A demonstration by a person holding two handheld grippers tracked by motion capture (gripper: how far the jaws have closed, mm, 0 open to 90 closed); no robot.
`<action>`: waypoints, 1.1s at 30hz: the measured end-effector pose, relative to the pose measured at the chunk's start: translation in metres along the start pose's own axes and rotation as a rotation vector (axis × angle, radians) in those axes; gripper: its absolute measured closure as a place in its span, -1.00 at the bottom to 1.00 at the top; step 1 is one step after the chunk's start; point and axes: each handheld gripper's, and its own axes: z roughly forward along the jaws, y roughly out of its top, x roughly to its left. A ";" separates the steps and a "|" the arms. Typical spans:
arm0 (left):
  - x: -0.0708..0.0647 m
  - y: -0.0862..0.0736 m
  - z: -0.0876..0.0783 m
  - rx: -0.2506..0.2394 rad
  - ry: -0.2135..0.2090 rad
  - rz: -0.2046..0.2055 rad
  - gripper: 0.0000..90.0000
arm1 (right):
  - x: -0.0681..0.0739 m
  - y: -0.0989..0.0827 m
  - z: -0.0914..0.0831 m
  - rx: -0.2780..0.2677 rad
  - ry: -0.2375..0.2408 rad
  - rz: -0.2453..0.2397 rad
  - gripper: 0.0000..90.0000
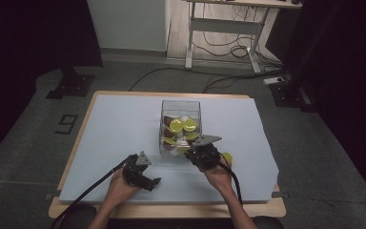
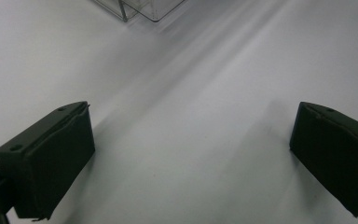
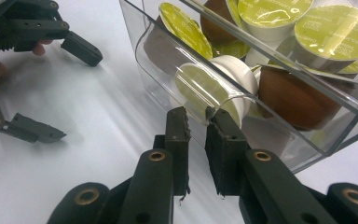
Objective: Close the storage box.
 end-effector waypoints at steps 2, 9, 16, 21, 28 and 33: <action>0.000 0.000 0.000 0.000 0.000 0.000 -1.00 | 0.000 0.001 0.001 0.000 -0.003 -0.001 0.75; 0.000 0.000 0.000 -0.001 0.001 0.001 -1.00 | -0.002 0.002 0.003 -0.005 -0.021 -0.003 0.75; 0.000 0.000 0.000 -0.001 0.001 0.001 -1.00 | -0.004 0.003 0.006 -0.009 -0.033 0.001 0.75; 0.000 0.000 0.000 0.000 0.001 0.001 -1.00 | -0.005 0.004 0.007 -0.009 -0.037 0.001 0.74; 0.000 0.000 0.000 0.000 0.000 0.001 -1.00 | -0.008 0.006 0.011 -0.018 -0.057 0.018 0.74; 0.000 0.000 0.000 0.000 0.000 0.001 -1.00 | -0.010 0.008 0.014 -0.023 -0.065 0.027 0.74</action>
